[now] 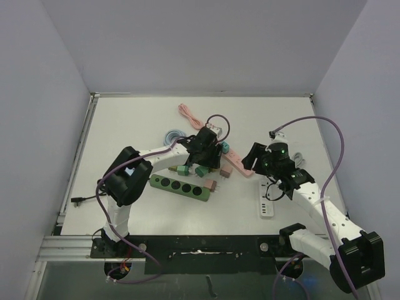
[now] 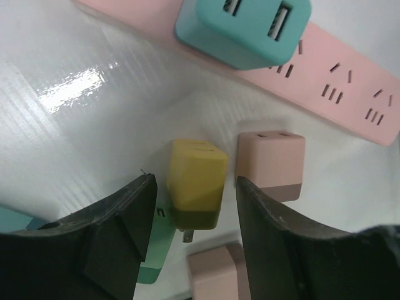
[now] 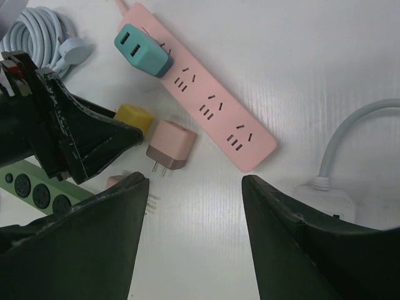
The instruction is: Insert the plug
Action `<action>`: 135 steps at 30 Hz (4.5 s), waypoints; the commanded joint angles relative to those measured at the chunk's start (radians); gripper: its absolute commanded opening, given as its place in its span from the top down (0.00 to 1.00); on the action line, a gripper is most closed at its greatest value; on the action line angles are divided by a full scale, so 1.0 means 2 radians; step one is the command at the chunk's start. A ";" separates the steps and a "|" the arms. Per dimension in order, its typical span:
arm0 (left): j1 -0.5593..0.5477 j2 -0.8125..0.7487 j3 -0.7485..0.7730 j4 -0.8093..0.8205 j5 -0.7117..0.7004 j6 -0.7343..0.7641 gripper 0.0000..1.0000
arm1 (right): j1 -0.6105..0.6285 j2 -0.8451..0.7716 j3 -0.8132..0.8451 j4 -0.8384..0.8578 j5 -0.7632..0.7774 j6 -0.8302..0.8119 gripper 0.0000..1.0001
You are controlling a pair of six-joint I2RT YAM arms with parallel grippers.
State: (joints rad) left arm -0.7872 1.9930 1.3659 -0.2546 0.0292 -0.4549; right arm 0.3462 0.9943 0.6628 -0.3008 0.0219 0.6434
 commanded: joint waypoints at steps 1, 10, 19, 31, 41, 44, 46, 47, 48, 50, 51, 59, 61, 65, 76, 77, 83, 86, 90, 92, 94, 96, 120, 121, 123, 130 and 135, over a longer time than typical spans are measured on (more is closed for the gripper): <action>0.002 -0.010 0.011 -0.005 -0.011 0.007 0.48 | -0.004 0.002 -0.005 0.020 -0.009 0.010 0.39; 0.002 -0.002 -0.001 0.015 0.007 0.025 0.68 | -0.005 0.001 -0.013 0.032 -0.024 0.007 0.39; 0.012 -0.087 -0.016 0.040 0.106 0.062 0.84 | -0.008 -0.035 -0.018 0.095 -0.172 -0.090 0.40; 0.037 -0.237 -0.092 0.096 0.425 0.111 0.84 | -0.006 -0.069 0.037 0.090 -0.411 -0.193 0.32; 0.037 -0.299 -0.139 0.214 0.532 0.065 0.84 | 0.019 -0.040 0.075 0.085 -0.500 -0.218 0.40; 0.037 -0.307 -0.146 0.224 0.534 0.062 0.84 | 0.025 -0.029 0.082 0.101 -0.569 -0.214 0.47; 0.037 -0.309 -0.149 0.223 0.534 0.063 0.84 | 0.037 -0.028 0.083 0.107 -0.597 -0.217 0.48; 0.037 -0.311 -0.150 0.223 0.533 0.063 0.84 | 0.043 -0.028 0.085 0.100 -0.597 -0.225 0.50; 0.037 -0.313 -0.151 0.223 0.532 0.063 0.84 | 0.048 -0.028 0.086 0.094 -0.595 -0.232 0.51; 0.037 -0.315 -0.153 0.221 0.528 0.063 0.84 | 0.054 -0.026 0.089 0.083 -0.599 -0.243 0.57; 0.037 -0.316 -0.155 0.221 0.525 0.064 0.84 | 0.056 -0.026 0.091 0.078 -0.601 -0.247 0.62; 0.037 -0.311 -0.156 0.218 0.524 0.061 0.84 | 0.059 -0.001 0.104 0.078 -0.590 -0.258 0.72; 0.037 -0.311 -0.157 0.222 0.526 0.057 0.84 | 0.059 0.008 0.108 0.078 -0.588 -0.258 0.67; 0.036 -0.313 -0.164 0.235 0.531 0.048 0.83 | 0.059 0.023 0.110 0.089 -0.600 -0.257 0.67; 0.036 -0.314 -0.176 0.259 0.533 0.030 0.80 | 0.060 0.035 0.103 0.154 -0.596 -0.222 0.56; 0.036 -0.315 -0.178 0.263 0.534 0.028 0.80 | 0.060 0.037 0.103 0.157 -0.597 -0.220 0.56; 0.038 -0.321 -0.185 0.265 0.531 0.025 0.75 | 0.060 0.042 0.103 0.165 -0.592 -0.217 0.76; 0.041 -0.331 -0.191 0.260 0.510 0.023 0.55 | 0.060 0.040 0.106 0.144 -0.559 -0.240 0.97; 0.066 -0.362 -0.205 0.230 0.416 0.024 0.30 | 0.057 0.043 0.122 0.068 -0.451 -0.307 1.00; 0.090 -0.385 -0.216 0.208 0.348 0.017 0.29 | 0.053 0.051 0.130 0.032 -0.383 -0.328 1.00; 0.120 -0.420 -0.231 0.185 0.267 0.002 0.28 | 0.045 0.065 0.145 -0.010 -0.294 -0.340 1.00; 0.154 -0.454 -0.248 0.157 0.192 -0.010 0.28 | 0.023 0.092 0.165 -0.054 -0.243 -0.339 1.00; 0.187 -0.765 -0.344 0.097 -0.073 0.023 0.26 | -0.052 0.277 0.219 -0.068 -0.229 -0.393 1.00; 0.187 -0.768 -0.346 0.099 -0.071 0.021 0.26 | -0.052 0.277 0.219 -0.061 -0.228 -0.392 1.00; 0.186 -0.773 -0.352 0.103 -0.072 0.022 0.26 | -0.052 0.280 0.216 -0.051 -0.231 -0.394 1.00; 0.189 -0.774 -0.366 0.093 -0.074 0.022 0.26 | -0.051 0.296 0.217 -0.034 -0.230 -0.396 1.00; 0.196 -0.776 -0.369 0.093 -0.071 0.020 0.26 | -0.050 0.311 0.219 -0.012 -0.236 -0.388 1.00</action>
State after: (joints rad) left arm -0.4084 0.4488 0.6250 -0.1162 -0.1131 -0.4068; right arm 0.2474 1.6028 1.0538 -0.4088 -0.4297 -0.1307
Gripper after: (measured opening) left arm 0.742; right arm 0.333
